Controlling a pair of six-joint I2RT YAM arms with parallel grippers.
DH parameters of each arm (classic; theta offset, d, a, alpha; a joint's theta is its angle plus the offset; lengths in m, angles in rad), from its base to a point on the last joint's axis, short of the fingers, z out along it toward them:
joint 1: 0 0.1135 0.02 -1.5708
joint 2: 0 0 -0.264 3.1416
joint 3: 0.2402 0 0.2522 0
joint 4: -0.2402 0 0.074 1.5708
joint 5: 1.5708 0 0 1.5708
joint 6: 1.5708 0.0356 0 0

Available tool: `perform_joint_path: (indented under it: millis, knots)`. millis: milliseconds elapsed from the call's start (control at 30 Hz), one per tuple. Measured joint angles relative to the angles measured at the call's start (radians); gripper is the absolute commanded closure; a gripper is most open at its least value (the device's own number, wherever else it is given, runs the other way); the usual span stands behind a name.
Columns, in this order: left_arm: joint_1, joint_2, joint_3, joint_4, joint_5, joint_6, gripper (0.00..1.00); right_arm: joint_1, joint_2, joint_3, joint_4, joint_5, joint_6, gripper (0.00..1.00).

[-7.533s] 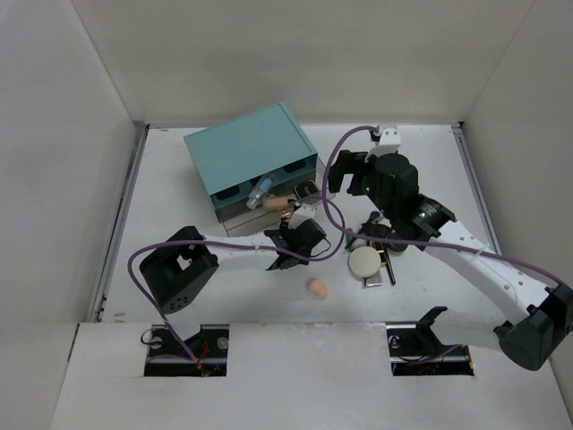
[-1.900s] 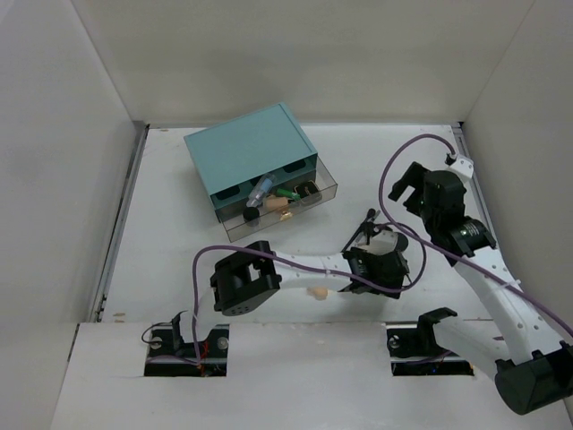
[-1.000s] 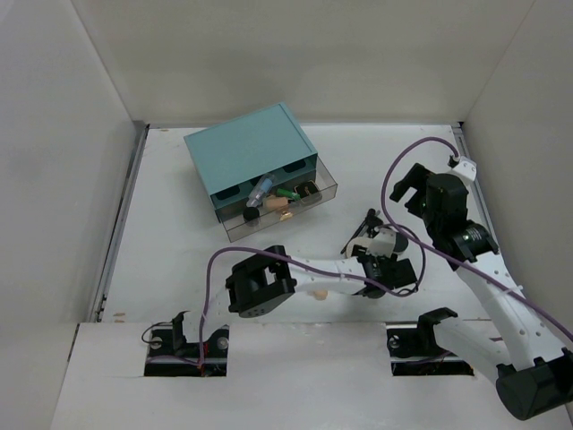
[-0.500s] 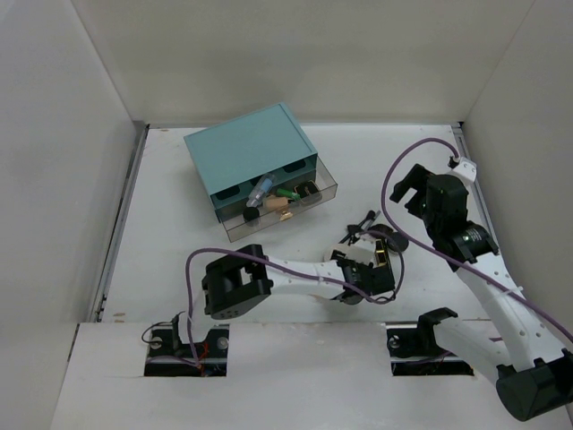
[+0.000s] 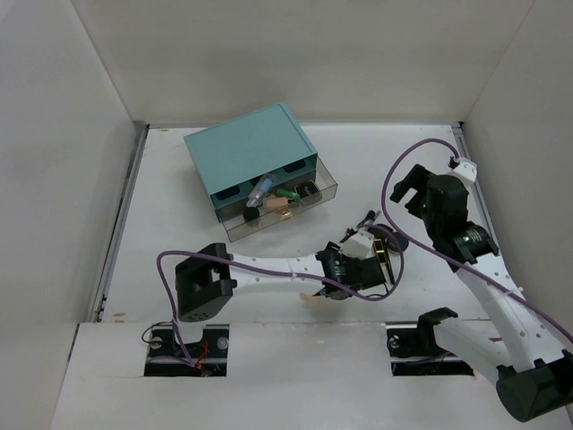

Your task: Organize the makeup

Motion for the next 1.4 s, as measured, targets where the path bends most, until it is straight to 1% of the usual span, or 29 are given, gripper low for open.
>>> perform_joint_path:
  millis: [167,333,400,600,733,900,1033,1133,1200,1267,1300,1400]
  knots:
    - [0.002,-0.085,0.016,-0.056,0.044,0.060,0.70,0.000,0.000,0.000,0.000,0.000,0.000,0.00]
    - [0.023,-0.171,0.052,-0.098,0.113,0.085,0.72,0.000,-0.001,0.000,0.000,0.000,0.000,0.00]
    - [0.034,-0.199,0.061,-0.124,0.133,0.090,0.75,0.000,-0.005,0.000,0.000,0.000,0.000,0.00]
    - [0.062,-0.256,0.082,-0.207,0.175,0.098,0.75,-0.009,-0.019,0.000,0.001,0.000,0.000,0.00]
    - [0.088,-0.299,0.132,-0.250,0.211,0.109,0.76,-0.012,-0.019,0.000,0.001,-0.001,0.000,0.00]
    - [0.170,-0.388,0.163,-0.235,0.211,0.136,0.76,-0.013,-0.019,0.000,0.001,-0.002,0.000,0.00]
    - [0.260,-0.437,0.163,-0.171,0.200,0.168,0.78,-0.015,-0.016,0.000,0.001,-0.006,0.000,0.00]
    - [0.305,-0.442,0.154,-0.117,0.211,0.182,0.76,-0.020,-0.010,0.000,0.001,-0.015,0.000,0.00]
    - [0.310,-0.442,0.127,-0.085,0.223,0.185,0.75,-0.018,-0.003,0.000,0.001,-0.027,-0.002,0.00]
    - [0.307,-0.442,0.089,-0.067,0.241,0.188,0.68,0.010,0.000,0.000,-0.003,-0.043,-0.011,0.00]
    - [0.306,-0.442,0.067,-0.062,0.248,0.189,0.66,0.042,0.000,-0.001,-0.008,-0.053,-0.019,0.00]
    - [0.313,-0.444,-0.001,-0.040,0.257,0.191,0.50,0.214,-0.005,-0.010,-0.041,-0.102,-0.057,0.00]
